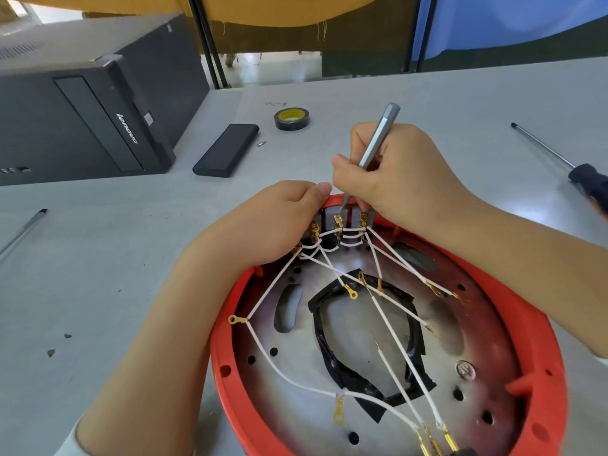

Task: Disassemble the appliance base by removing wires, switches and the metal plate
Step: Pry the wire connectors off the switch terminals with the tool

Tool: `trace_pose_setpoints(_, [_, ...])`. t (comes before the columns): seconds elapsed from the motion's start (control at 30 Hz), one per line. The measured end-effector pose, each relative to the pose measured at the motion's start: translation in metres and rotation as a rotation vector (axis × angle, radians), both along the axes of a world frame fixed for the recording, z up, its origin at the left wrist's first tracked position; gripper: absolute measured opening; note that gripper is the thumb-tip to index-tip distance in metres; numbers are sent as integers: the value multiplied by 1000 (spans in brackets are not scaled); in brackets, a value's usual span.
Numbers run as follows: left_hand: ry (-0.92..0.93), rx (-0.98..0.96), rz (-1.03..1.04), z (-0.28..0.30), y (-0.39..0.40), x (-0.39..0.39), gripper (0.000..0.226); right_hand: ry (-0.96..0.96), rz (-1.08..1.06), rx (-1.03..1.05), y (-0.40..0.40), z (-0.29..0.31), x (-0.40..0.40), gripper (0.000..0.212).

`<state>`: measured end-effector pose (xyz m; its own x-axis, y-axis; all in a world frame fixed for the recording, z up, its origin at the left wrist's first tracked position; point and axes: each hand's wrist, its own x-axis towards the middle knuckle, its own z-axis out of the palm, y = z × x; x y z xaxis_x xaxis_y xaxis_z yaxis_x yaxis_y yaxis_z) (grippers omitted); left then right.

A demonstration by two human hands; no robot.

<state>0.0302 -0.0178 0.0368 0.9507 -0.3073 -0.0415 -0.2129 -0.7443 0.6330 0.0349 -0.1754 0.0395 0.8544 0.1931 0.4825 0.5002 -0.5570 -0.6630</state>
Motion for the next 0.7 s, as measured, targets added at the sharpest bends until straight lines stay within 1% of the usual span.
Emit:
trace_pose_setpoints(0.2, [-3,13,-19,0,0,0,51,-136,21,-87,2,-3,-6,37])
trace_pose_setpoints(0.33, [-4,-1,-13,0,0,0,49,-208,62,-177,5,-1,-11,35])
trace_pose_setpoints(0.4, [-9,4,-19,0,0,1,50,-139,54,-134,6,0,-6,38])
trace_pose_setpoints(0.5, [-1,9,-32,0,-1,0,54,30,38,-48,7,4,5,39])
trace_pose_setpoints(0.63, [16,-6,-18,0,-1,1,54,232,68,-47,8,9,19,34])
trace_pose_setpoints(0.7, [15,-5,-13,-1,-1,1,53,294,80,-56,9,9,24,34])
